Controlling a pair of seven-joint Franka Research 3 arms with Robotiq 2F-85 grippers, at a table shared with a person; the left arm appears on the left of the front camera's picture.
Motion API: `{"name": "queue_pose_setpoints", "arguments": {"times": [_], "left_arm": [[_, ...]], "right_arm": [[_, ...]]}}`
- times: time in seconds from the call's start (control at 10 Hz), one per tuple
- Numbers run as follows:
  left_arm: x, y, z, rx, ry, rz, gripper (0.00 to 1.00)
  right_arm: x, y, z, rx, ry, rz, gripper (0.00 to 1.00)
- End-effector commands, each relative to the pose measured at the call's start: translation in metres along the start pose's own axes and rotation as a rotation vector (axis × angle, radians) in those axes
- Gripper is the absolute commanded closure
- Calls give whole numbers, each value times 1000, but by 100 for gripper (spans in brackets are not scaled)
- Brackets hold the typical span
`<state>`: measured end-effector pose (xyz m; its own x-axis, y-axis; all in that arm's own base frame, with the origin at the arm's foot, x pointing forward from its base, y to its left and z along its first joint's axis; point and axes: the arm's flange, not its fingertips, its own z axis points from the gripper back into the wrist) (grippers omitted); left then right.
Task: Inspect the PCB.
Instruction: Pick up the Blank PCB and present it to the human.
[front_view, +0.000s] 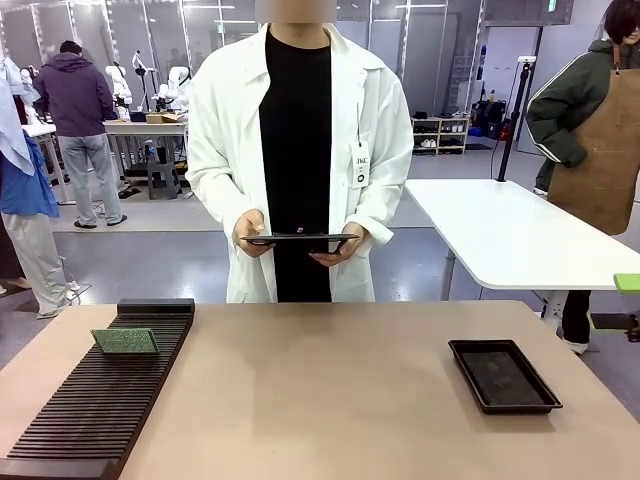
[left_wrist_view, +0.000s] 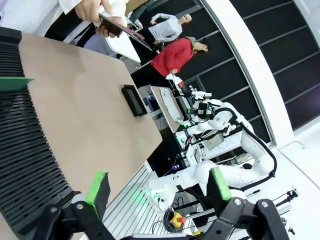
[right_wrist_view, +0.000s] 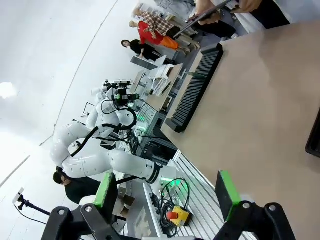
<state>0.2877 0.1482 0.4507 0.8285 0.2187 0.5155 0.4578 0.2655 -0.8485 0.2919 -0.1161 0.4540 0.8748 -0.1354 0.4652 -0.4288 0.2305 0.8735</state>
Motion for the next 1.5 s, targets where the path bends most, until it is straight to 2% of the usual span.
{"name": "queue_pose_setpoints", "arguments": {"times": [0.0, 1.4], "left_arm": [[-1, 0, 0, -4, 7, 9, 0], [-1, 0, 0, -4, 7, 9, 0]], "right_arm": [[0, 2, 1, 15, -4, 6, 0], [0, 2, 1, 15, -4, 6, 0]]}}
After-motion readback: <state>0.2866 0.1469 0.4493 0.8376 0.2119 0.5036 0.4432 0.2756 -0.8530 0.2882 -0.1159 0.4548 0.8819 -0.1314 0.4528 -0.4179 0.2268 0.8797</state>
